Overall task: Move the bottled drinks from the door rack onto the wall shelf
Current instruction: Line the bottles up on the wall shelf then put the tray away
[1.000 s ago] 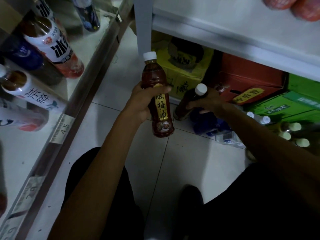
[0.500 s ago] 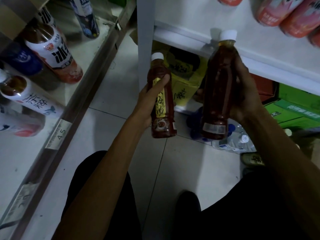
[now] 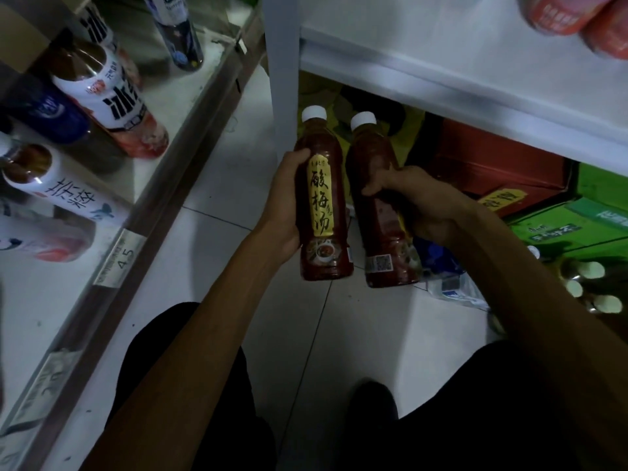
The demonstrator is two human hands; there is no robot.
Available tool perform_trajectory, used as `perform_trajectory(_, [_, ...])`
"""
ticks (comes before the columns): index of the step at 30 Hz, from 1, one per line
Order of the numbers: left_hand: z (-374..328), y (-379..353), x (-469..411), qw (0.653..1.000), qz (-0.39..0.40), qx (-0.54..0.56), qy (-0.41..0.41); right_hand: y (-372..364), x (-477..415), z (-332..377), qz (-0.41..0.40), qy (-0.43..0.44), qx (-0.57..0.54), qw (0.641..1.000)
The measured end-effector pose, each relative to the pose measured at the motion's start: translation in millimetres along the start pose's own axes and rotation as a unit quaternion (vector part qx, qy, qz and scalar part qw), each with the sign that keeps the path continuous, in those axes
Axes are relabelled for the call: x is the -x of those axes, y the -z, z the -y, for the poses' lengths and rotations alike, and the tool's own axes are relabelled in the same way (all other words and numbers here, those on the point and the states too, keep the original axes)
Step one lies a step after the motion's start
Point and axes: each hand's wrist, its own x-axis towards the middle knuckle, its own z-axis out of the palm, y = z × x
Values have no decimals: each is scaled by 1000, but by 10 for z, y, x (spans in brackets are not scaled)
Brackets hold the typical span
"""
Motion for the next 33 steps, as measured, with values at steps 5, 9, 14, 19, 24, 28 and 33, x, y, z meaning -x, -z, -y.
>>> perform_trajectory(5, [-1, 61, 89, 1000, -1, -7, -6, -22, -73, 0, -11, 13, -4, 1000])
perform_trajectory(9, [-31, 181, 207, 999, -25, -16, 19, -61, -84, -41, -40, 6, -9, 999])
perform_trajectory(14, [-30, 135, 510, 998, -42, 33, 28, -236, 38, -134, -47, -28, -35, 998])
perform_trajectory(19, [76, -54, 945, 993, -16, 89, 72, -427, 245, -207, -60, -51, -105, 991])
perform_trajectory(24, [226, -68, 1417, 983, -68, 135, 101, -533, 535, -319, -135, -52, -51, 988])
perform_trajectory(28, [113, -128, 1860, 981, -91, 142, 100, -630, 899, -298, -174, -57, -16, 983])
perform_trajectory(33, [-103, -324, 2365, 981, -143, 77, 104, -883, 1493, -75, -172, -77, 57, 980])
